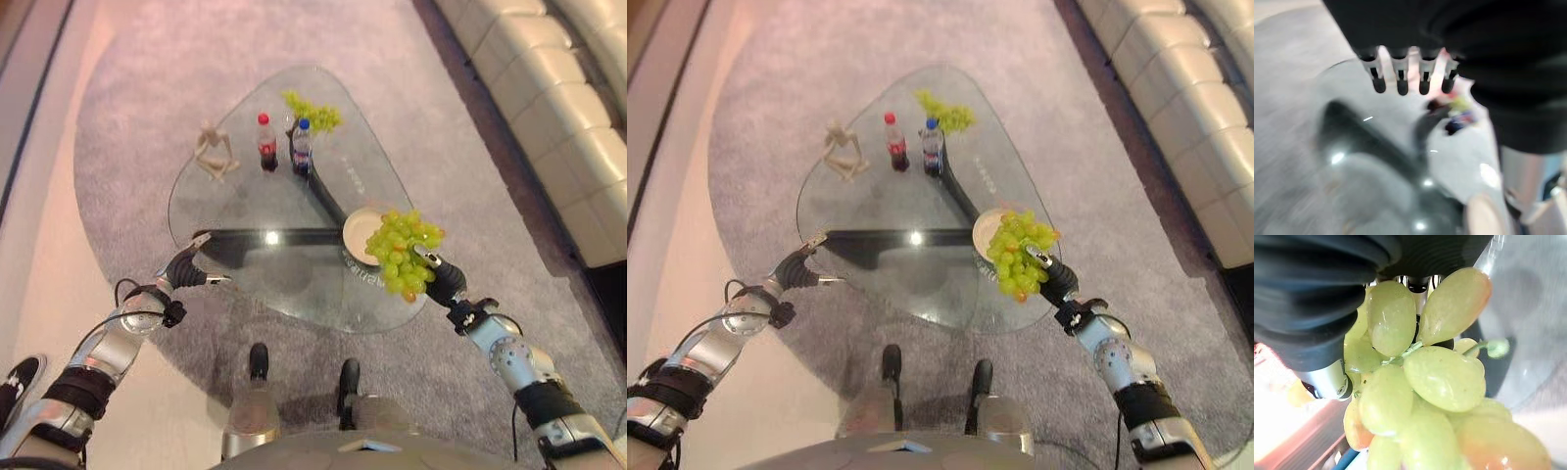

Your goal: Pick up fruits into the plate

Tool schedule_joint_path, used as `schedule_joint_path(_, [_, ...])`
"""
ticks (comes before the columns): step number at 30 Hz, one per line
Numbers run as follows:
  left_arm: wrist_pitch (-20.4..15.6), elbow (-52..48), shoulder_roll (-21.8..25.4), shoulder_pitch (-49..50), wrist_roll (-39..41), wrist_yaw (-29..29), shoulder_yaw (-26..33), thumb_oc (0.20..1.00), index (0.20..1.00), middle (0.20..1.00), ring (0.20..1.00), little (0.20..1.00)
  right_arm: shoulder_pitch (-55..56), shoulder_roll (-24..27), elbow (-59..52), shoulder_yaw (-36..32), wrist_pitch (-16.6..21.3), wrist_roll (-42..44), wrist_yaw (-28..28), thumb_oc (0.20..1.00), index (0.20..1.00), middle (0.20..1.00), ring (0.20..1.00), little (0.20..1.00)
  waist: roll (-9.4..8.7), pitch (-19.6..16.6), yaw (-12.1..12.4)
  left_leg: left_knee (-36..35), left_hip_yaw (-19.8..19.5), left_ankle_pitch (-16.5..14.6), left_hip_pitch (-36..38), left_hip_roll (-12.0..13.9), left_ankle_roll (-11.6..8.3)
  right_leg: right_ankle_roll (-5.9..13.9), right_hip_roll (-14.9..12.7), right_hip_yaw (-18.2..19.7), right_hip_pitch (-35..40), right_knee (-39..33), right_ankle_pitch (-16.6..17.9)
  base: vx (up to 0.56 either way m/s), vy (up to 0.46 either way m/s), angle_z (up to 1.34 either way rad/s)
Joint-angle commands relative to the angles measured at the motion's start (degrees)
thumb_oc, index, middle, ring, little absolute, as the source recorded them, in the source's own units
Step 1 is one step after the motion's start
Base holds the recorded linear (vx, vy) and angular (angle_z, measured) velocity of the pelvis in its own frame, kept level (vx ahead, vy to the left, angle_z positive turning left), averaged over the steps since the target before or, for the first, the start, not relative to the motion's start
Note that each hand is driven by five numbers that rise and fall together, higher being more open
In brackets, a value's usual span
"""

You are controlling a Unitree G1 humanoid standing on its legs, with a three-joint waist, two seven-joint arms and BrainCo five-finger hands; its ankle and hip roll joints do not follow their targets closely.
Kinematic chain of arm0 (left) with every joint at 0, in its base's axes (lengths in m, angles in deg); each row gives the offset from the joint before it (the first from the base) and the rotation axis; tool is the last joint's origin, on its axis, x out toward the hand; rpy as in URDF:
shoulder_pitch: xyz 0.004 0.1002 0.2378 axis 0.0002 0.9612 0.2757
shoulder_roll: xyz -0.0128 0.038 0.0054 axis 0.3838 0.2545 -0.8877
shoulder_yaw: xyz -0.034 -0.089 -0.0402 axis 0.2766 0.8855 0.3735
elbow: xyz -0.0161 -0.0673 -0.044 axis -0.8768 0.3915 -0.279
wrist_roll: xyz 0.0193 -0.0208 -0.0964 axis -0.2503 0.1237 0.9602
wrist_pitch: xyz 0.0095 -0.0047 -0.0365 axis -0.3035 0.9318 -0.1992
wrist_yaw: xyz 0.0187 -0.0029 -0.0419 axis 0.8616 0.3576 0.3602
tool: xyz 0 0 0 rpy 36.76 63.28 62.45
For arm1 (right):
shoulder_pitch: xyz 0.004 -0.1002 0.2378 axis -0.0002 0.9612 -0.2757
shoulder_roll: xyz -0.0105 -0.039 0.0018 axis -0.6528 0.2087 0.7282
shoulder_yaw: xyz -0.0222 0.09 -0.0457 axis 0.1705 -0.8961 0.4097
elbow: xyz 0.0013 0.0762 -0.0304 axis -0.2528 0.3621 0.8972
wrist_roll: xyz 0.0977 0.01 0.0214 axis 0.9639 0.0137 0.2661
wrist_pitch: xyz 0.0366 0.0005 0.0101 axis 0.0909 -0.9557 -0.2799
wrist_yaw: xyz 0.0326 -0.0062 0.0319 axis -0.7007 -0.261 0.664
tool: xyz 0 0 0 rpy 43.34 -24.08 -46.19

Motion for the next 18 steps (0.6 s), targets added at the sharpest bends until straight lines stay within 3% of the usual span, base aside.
schedule_joint_path(1, [-2.1, 6.8, -2.1, -3.1, 2.8, 1.4, 1.0, 1.000, 1.000, 1.000, 1.000, 1.000, -9.3, 3.4, 0.1, -3.8, 5.6, 0.1, -0.9, 0.200, 0.200, 0.200, 0.200, 0.200, 0.23, 5.4, 1.9, 1.1, 0.1, -8.0, 1.2, -2.8, 3.22, 0.06, 1.7, 1.1, -3.7, 6.2, -2.3, -0.10, -0.033, 0.19])
schedule_joint_path(5, [-1.6, 13.0, -5.2, -3.9, 3.0, 2.1, -0.5, 1.000, 1.000, 1.000, 1.000, 1.000, -15.4, 5.7, 5.8, -4.5, 5.9, -0.8, -2.6, 0.200, 0.200, 0.200, 0.200, 0.200, 1.69, 8.4, 2.3, 1.4, -0.5, -7.2, -1.1, -3.4, 3.18, -0.04, 1.4, 0.3, -6.2, 7.8, -2.5, -0.08, 0.028, 0.09])
schedule_joint_path(7, [-2.2, 16.9, -7.6, -4.4, 4.8, 2.2, -1.0, 1.000, 1.000, 1.000, 1.000, 1.000, -20.4, 8.1, 10.9, -5.2, 5.7, -1.9, -3.3, 0.200, 0.200, 0.200, 0.200, 0.200, 3.42, 10.2, 2.5, 1.5, -1.2, -6.6, -2.8, -4.2, 3.31, -0.14, 1.1, -0.6, -8.4, 9.1, -2.8, -0.10, 0.108, 0.18])
schedule_joint_path(11, [-3.1, 21.1, -11.4, -3.6, 5.7, 2.7, -3.0, 1.000, 1.000, 1.000, 1.000, 1.000, -27.2, 10.7, 15.8, -4.3, 5.4, -3.2, -6.2, 0.200, 0.200, 0.200, 0.200, 0.200, 6.13, 10.2, 3.0, 2.9, -2.3, -5.7, -8.7, -5.4, 3.52, -0.57, 0.2, -1.7, -14.9, 12.0, -3.4, -0.07, 0.104, 0.12])
schedule_joint_path(18, [-4.6, 21.5, -14.1, -2.7, 7.6, 3.8, -5.4, 1.000, 1.000, 1.000, 1.000, 1.000, -32.7, 12.4, 20.6, -3.9, 4.4, -4.8, -8.3, 0.200, 0.200, 0.200, 0.200, 0.200, 8.53, 10.2, 3.4, 5.0, -2.8, -5.4, -14.0, -6.5, 3.61, -1.05, -0.7, -2.4, -20.2, 14.4, -4.1, -0.02, 0.062, 0.02])
